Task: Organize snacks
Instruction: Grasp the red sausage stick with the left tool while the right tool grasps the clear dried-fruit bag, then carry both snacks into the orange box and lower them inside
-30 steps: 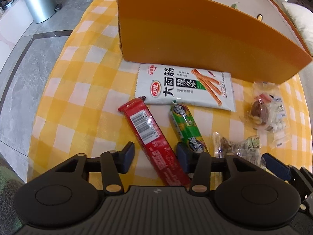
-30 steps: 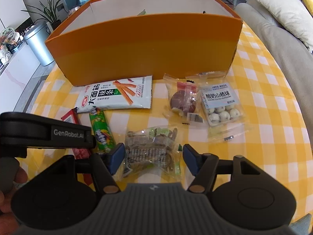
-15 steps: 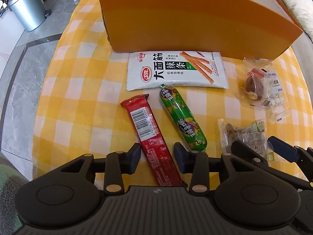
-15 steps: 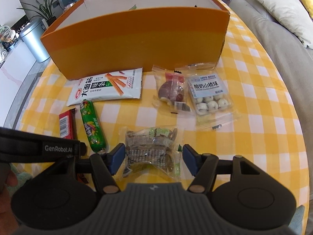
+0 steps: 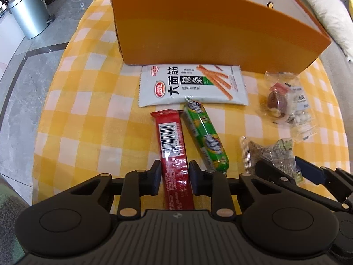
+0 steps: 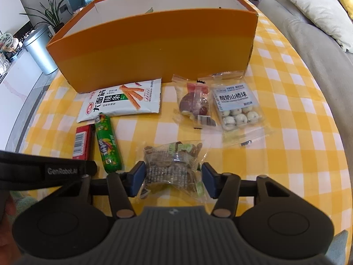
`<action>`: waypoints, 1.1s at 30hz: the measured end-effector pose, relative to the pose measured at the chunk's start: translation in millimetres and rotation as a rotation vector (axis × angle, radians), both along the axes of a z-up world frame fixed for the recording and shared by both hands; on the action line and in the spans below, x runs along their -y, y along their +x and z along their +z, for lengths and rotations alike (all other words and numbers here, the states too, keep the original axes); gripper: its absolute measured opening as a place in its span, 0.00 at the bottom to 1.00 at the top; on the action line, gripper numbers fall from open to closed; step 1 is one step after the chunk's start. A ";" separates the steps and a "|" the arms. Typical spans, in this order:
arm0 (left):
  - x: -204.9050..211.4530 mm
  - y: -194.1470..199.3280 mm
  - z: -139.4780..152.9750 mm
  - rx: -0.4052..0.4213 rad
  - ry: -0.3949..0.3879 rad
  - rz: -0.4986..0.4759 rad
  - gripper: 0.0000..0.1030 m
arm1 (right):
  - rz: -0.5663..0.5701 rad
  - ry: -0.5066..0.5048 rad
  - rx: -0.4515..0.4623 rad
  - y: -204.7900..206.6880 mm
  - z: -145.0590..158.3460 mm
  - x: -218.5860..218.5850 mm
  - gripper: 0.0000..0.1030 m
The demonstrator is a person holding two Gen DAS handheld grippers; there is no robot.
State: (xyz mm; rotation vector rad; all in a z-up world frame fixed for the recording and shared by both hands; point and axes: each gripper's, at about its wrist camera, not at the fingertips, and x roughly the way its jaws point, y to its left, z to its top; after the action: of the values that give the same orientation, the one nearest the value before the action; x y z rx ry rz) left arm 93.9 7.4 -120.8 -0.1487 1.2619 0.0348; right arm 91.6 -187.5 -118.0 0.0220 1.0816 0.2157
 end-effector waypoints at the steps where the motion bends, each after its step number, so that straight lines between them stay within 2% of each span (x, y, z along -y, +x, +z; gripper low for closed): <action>1: -0.4 -0.9 1.8 0.005 -0.006 -0.001 0.28 | 0.000 -0.001 0.002 -0.9 1.3 0.4 0.51; 14: 0.8 -17.5 35.1 0.085 -0.034 -0.046 0.27 | 0.033 -0.039 -0.020 -11.6 26.8 0.9 0.50; 19: 4.1 -19.8 49.0 0.120 -0.042 -0.061 0.27 | 0.044 -0.007 -0.014 -12.8 40.4 2.3 0.50; 26: 6.7 -13.9 78.4 0.187 -0.045 -0.089 0.27 | 0.085 -0.018 0.021 -9.7 60.7 1.4 0.50; 33: 7.5 7.4 121.8 0.296 -0.033 -0.111 0.27 | 0.124 -0.025 0.114 4.6 98.4 5.1 0.50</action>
State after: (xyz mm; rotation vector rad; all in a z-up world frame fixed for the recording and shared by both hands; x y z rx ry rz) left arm 101.4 -0.1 1.0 -0.1076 0.9735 -0.1007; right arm 96.3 -192.7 -19.6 -0.0790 0.9727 0.3122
